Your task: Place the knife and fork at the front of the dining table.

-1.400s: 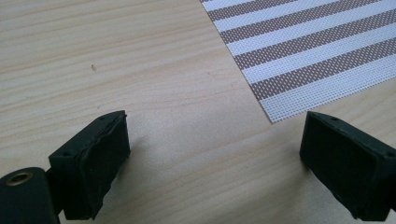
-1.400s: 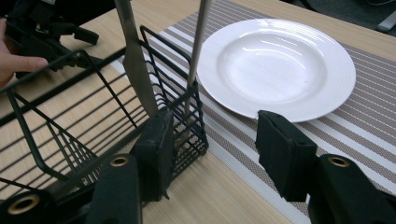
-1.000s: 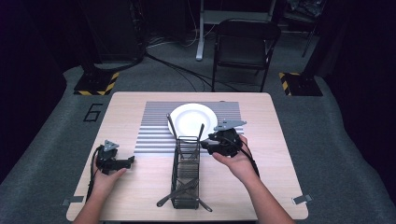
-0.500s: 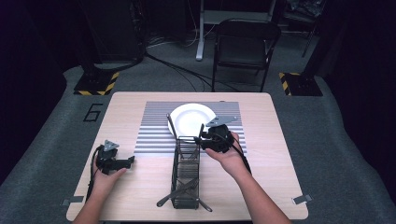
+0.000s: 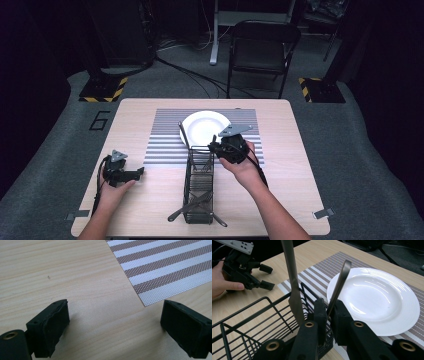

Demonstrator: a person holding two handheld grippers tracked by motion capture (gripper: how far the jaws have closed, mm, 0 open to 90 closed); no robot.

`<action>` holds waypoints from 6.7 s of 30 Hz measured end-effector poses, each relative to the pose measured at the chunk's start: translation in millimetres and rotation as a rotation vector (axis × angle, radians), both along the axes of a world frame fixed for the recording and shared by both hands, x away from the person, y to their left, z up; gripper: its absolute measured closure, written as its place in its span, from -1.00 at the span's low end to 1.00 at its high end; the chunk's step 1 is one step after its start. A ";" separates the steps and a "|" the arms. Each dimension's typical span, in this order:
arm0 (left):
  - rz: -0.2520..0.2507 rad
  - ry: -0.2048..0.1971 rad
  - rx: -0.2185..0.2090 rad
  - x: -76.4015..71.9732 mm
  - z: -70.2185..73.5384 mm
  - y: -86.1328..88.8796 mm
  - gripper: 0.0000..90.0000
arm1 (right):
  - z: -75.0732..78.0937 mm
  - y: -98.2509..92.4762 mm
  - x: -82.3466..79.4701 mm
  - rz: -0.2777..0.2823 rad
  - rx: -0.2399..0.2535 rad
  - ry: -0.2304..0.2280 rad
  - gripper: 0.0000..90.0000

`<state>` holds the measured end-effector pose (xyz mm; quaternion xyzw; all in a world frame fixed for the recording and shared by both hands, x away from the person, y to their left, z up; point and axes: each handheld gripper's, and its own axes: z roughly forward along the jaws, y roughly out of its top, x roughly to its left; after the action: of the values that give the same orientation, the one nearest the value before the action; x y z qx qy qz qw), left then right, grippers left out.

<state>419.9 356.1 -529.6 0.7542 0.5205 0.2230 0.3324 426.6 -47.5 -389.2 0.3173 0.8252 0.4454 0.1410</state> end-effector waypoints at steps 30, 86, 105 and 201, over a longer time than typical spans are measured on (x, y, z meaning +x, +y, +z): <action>0.000 0.000 0.000 0.0 0.0 -0.1 -0.82 | -28.1 35.7 -7.5 0.034 -0.155 0.011 0.89; 0.003 -0.009 -0.001 0.3 -0.6 -0.4 -0.82 | 75.4 15.4 -11.6 0.170 -0.033 0.120 0.93; 0.003 -0.009 -0.001 0.3 -0.6 -0.5 -0.82 | 96.0 -18.8 -0.5 0.119 -0.051 0.145 0.93; 0.003 -0.009 -0.001 0.2 -0.6 -0.5 -0.82 | -42.6 -88.2 78.2 -0.223 -0.183 0.222 0.93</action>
<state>420.1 355.6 -530.2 0.7523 0.5203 0.2266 0.3347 504.8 -135.7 -431.8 0.4397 0.8326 0.3125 0.1259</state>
